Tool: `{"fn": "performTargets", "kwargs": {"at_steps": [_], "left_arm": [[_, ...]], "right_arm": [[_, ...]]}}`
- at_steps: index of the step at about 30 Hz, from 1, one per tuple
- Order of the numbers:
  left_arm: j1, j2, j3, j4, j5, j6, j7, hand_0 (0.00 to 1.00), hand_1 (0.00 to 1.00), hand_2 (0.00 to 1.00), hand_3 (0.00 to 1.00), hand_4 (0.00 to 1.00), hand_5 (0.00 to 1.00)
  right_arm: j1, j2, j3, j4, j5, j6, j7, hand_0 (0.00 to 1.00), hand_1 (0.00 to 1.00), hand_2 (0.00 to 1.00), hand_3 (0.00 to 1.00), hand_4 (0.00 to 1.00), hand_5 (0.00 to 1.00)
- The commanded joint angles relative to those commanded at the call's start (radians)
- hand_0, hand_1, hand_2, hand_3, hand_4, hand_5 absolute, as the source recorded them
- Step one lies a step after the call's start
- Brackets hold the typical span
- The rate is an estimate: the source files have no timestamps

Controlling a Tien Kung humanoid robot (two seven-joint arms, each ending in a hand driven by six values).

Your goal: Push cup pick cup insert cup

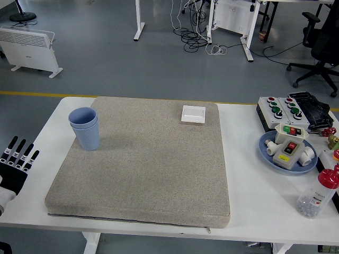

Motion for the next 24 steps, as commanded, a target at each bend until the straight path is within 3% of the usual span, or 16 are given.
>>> {"fn": "performTargets", "kwargs": {"at_steps": [16,24], "left_arm": [[0.009,-0.006,-0.05,-0.002,0.009,-0.001,0.003,0.871,0.865,0.92,0.834,0.57,0.998],[0.011,0.024,-0.049,0.003,0.004,-0.003,0.003,0.871,0.864,0.918,0.833,0.57,0.998]], "right_arm": [[0.007,-0.001,0.004,0.0,-0.006,-0.001,0.001,0.724,0.645,0.647,0.577,0.124,0.469],[0.012,-0.003,-0.001,0.0,-0.016,-0.002,-0.002,0.724,0.645,0.647,0.577,0.125,0.47]]}}
